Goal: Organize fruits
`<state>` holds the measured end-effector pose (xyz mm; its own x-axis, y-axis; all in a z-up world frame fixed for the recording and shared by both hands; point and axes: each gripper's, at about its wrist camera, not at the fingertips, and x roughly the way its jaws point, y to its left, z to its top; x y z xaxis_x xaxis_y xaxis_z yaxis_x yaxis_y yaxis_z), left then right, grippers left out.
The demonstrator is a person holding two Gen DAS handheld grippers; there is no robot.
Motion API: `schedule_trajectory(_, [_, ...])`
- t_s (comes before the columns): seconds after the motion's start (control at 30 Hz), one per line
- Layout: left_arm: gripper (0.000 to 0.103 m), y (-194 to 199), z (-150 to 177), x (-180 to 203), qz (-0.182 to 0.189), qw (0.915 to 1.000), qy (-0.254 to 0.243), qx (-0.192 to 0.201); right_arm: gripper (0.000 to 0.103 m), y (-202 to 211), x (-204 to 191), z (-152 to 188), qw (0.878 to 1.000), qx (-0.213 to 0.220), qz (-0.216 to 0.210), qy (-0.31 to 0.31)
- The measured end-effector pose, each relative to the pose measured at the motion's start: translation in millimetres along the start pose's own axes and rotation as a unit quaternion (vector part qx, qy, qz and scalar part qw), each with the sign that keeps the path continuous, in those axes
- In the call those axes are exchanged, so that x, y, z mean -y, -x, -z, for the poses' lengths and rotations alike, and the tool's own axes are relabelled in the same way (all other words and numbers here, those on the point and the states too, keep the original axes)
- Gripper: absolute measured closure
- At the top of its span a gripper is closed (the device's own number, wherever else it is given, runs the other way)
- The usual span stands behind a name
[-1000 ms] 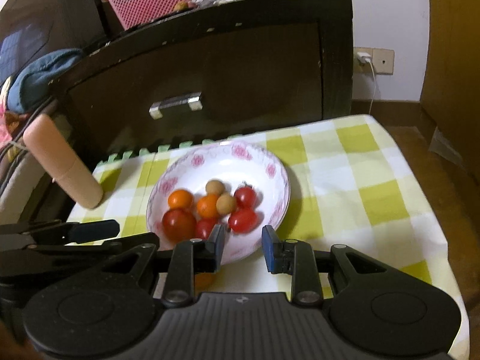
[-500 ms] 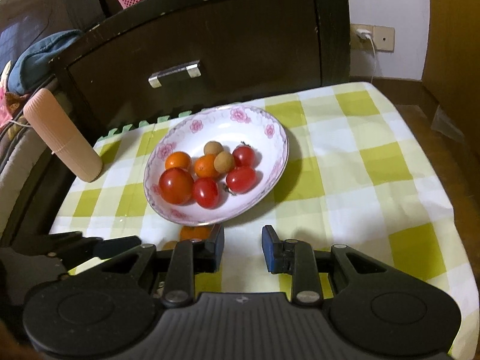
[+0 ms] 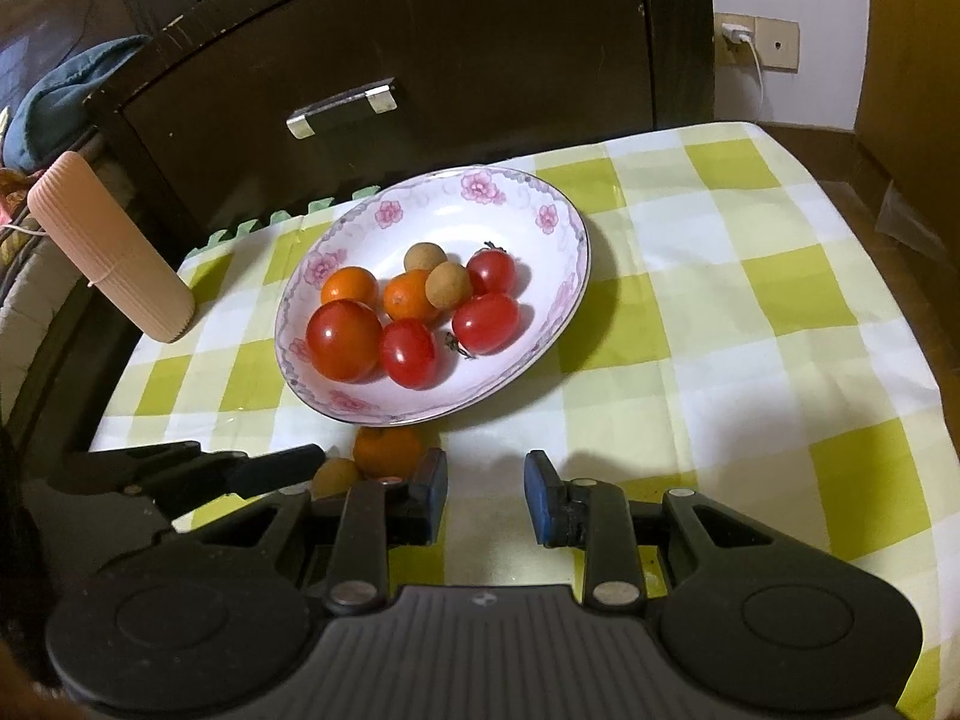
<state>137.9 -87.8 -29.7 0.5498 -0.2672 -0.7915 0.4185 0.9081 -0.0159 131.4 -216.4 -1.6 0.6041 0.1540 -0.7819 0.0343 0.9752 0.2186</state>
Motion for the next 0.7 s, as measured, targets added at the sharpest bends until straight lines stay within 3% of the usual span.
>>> schedule_trajectory(0.37, [0.069, 21, 10, -26, -0.008, 0.9989, 0.041, -0.022, 0.075, -1, -5, 1, 1.000, -0.006, -0.015, -0.005])
schedule_trajectory(0.7, [0.067, 24, 20, -32, -0.006, 0.9979, 0.054, -0.035, 0.063, -19, -32, -2, 0.999, -0.013, -0.027, 0.029])
